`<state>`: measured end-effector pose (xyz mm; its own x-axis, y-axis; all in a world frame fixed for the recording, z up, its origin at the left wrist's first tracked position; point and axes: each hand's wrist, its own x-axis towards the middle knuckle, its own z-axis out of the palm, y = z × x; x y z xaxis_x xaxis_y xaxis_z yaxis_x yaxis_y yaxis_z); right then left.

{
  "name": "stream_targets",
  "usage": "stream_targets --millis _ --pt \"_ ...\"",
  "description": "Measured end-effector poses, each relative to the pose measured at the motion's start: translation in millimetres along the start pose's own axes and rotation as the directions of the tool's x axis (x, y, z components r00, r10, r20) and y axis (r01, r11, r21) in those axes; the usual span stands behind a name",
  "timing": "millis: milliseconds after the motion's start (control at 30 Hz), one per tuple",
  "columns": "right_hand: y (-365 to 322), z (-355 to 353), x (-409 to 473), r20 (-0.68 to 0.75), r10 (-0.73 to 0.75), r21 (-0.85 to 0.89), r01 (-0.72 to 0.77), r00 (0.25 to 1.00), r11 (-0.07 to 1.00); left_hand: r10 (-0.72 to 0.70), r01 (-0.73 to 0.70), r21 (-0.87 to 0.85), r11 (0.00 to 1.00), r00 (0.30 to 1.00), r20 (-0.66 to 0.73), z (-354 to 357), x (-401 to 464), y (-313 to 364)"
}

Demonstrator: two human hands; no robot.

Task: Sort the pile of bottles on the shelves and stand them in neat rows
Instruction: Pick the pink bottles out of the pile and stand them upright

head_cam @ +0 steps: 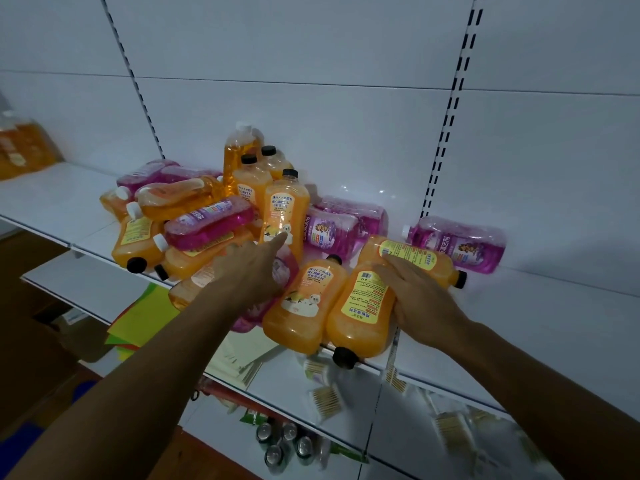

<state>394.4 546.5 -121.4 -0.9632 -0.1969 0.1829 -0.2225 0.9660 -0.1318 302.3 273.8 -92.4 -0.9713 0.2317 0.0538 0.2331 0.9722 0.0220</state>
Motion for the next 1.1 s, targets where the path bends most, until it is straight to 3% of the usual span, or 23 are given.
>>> stream_targets --millis 367,467,533,567,700,833,1100 --pt "3 -14 -6 -0.14 0.11 0.33 -0.059 0.984 0.942 0.066 -0.079 -0.139 0.987 0.993 -0.097 -53 -4 18" --pt "-5 -24 -9 -0.172 0.152 0.515 -0.042 0.973 0.856 0.044 -0.08 -0.247 0.966 0.988 -0.15 -89 7 22" --pt "-16 -30 -5 -0.124 0.177 0.661 -0.051 0.976 0.749 -0.004 -0.057 -0.361 0.931 0.986 -0.164 -103 21 26" --pt "-23 -30 -1 -0.085 0.171 0.691 -0.066 0.982 0.72 0.007 -0.049 -0.339 0.94 0.992 -0.123 -101 25 31" --pt "-44 -19 10 0.032 0.083 0.58 -0.086 0.996 0.81 0.016 0.015 -0.321 0.947 0.995 0.096 -44 19 47" --pt "-50 -9 10 0.019 0.015 0.415 -0.021 1.0 0.91 -0.038 0.058 -0.331 0.942 0.997 0.064 -25 13 34" --pt "-41 -4 11 -0.04 0.036 0.41 -0.017 0.999 0.912 0.027 -0.017 -0.303 0.953 0.999 0.027 -44 26 50"
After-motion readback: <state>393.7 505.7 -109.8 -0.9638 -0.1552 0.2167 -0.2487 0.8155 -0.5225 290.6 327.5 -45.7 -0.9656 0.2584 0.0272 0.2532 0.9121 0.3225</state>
